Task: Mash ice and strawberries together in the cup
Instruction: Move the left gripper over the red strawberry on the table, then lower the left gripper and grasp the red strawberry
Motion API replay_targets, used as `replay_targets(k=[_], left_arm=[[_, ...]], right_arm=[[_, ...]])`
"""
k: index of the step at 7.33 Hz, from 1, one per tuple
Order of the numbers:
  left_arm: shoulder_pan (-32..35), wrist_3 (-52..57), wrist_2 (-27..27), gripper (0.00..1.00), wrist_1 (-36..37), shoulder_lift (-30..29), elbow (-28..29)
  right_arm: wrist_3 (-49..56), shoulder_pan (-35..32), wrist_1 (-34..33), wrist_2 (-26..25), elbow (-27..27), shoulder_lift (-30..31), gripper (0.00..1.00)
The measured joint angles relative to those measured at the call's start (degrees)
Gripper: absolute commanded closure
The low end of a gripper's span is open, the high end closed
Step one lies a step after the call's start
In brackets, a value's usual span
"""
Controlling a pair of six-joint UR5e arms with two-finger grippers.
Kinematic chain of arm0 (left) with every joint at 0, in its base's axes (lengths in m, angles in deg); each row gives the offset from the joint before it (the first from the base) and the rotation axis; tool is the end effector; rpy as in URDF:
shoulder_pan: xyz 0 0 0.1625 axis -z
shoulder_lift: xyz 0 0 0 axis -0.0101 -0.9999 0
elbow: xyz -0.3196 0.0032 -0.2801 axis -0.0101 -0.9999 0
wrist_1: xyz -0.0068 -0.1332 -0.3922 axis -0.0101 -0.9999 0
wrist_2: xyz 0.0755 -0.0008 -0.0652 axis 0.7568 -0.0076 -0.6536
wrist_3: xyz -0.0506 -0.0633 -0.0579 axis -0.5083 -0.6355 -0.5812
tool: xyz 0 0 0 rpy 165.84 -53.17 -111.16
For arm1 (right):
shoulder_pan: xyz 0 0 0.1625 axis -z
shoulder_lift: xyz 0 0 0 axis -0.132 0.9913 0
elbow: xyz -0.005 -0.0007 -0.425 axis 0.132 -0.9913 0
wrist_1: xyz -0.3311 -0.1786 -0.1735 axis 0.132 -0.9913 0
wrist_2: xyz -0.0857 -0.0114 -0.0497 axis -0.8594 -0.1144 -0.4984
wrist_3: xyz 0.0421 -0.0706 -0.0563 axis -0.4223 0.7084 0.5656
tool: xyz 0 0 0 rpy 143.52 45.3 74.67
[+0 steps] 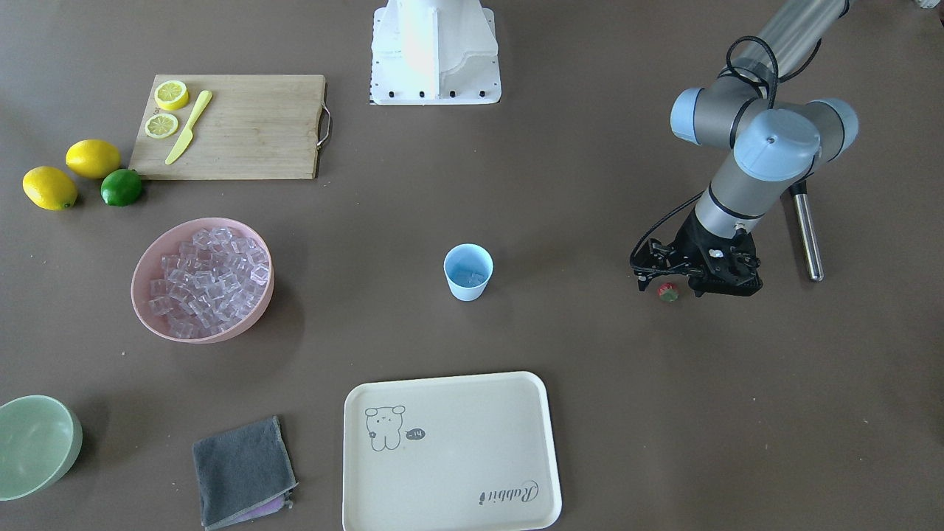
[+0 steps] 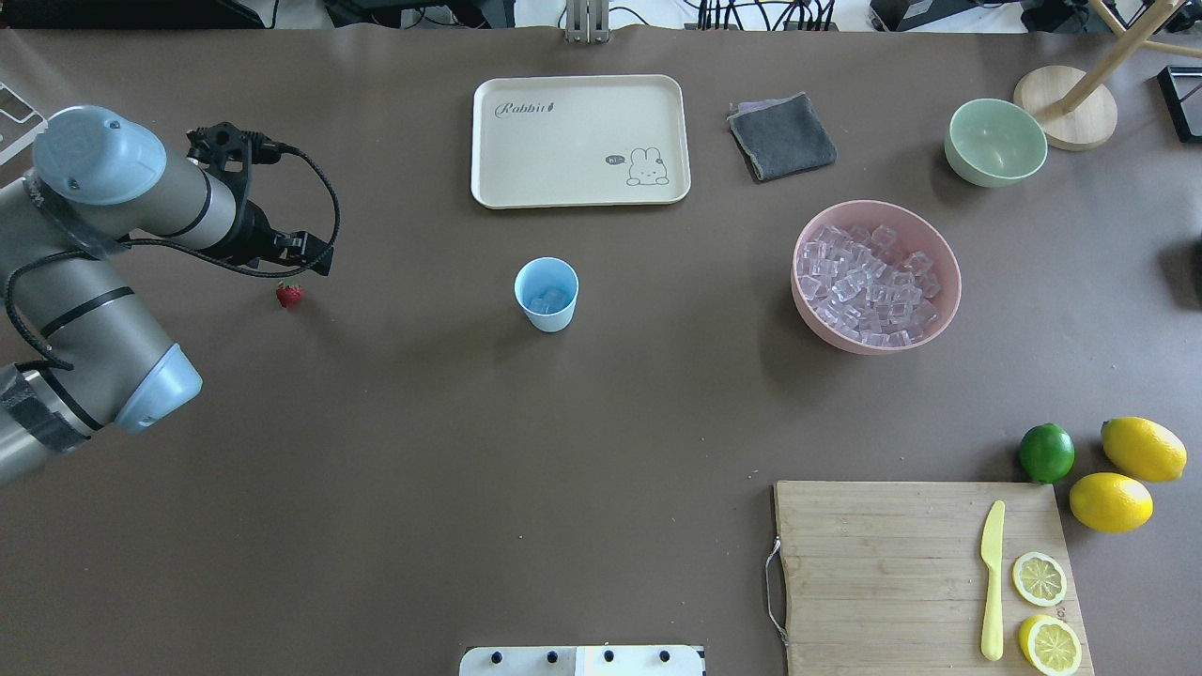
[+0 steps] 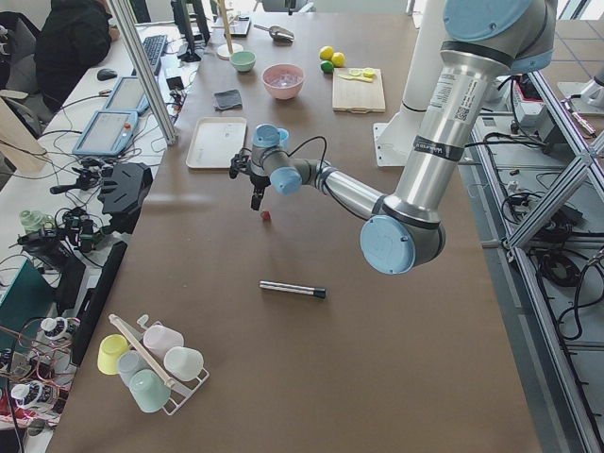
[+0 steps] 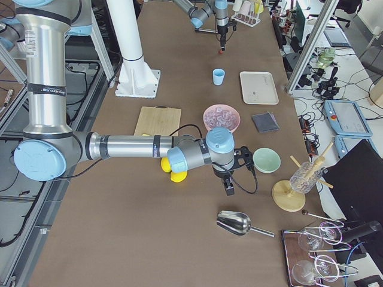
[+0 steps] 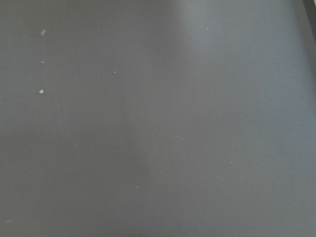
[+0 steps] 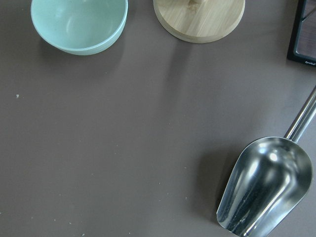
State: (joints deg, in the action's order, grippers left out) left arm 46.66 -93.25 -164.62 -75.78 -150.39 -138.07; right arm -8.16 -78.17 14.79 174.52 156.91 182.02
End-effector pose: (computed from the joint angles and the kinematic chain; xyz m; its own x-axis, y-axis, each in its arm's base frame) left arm 0.3699 -0.5357 0.4280 0.6690 0.1349 -0.7309 0.0535 0.9721 0.2284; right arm 0.0279 -0.4935 0.6136 0.7041 -0.2608 0.6604 0.0520 0.9465 0.3184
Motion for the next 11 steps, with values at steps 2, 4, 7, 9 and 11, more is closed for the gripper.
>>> replay_targets(k=[2, 4, 7, 9, 11], left_arm=[[-0.9, -0.1, 0.8, 0.02, -0.6, 1.7, 0.8], [-1.3, -1.6, 2.2, 0.03, -0.8, 1.7, 1.2], [-2.0, -2.0, 2.5, 0.03, -0.9, 1.1, 1.7], [-2.1, -1.8, 2.5, 0.43, -0.9, 0.2, 2.6], [-2.1, -1.0, 2.4, 0.66, -0.9, -0.4, 3.4]], right_arm=[[0.3, -0.6, 0.3, 0.1, 1.1, 1.7, 0.02], [0.6, -1.1, 0.1, 0.2, 1.2, 2.7, 0.01], [4.8, -5.0, -1.2, 0.5, 0.8, 5.1, 0.01], [5.3, -5.5, -1.5, 0.3, 0.9, 5.6, 0.01], [5.4, -5.6, -1.5, 0.3, 1.0, 5.8, 0.01]])
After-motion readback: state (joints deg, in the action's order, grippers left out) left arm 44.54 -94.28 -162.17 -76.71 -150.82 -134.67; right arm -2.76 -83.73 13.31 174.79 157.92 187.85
